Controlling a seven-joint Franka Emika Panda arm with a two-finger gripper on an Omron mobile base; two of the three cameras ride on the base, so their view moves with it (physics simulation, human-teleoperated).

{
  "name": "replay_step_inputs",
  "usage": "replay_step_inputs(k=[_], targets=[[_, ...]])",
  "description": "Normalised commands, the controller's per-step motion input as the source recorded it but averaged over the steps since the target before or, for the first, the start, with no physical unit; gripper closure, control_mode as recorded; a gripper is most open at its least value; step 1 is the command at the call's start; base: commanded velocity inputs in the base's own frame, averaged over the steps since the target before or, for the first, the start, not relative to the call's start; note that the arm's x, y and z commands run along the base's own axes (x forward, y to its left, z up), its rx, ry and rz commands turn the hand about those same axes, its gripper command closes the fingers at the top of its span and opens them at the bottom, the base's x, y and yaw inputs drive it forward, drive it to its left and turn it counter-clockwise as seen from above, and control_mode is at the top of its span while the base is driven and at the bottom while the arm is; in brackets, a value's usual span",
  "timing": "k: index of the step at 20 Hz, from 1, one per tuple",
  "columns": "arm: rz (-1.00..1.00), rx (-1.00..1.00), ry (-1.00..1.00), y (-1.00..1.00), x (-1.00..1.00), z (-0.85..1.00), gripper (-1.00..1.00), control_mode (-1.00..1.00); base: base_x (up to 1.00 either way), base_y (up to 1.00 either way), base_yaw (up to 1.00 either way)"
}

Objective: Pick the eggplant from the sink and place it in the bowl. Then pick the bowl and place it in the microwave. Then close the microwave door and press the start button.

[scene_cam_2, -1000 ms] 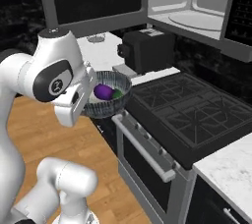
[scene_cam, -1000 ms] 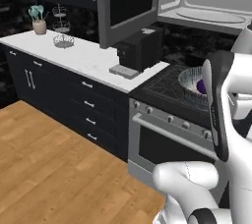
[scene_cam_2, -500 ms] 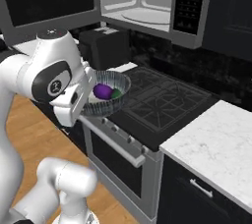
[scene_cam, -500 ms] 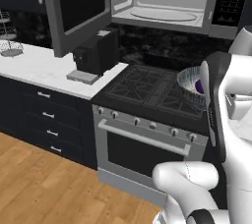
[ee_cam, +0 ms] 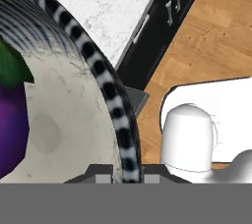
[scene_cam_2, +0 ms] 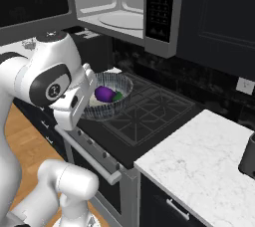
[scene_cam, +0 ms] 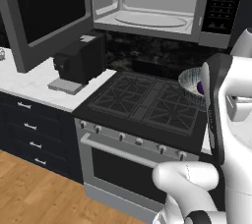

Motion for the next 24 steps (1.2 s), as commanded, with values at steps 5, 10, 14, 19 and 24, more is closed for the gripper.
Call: replay_step_inputs(k=[5, 10, 14, 19, 24], targets=[[0.0, 0.0, 0.0, 0.0, 0.0, 0.0, 1.0, 1.0, 0.33, 0.38, 0.05], [0.0, 0.0, 0.0, 0.0, 0.0, 0.0, 1.0, 1.0, 0.51, 0.38, 0.08], [0.0, 0.0, 0.0, 0.0, 0.0, 0.0, 1.0, 1.0, 0.31, -0.19, 0.11], [0.0, 0.0, 0.0, 0.0, 0.0, 0.0, 1.0, 1.0, 0.26, -0.63, 0.14], [0.0, 0.0, 0.0, 0.0, 0.0, 0.0, 1.0, 1.0, 0.49, -0.78, 0.19]])
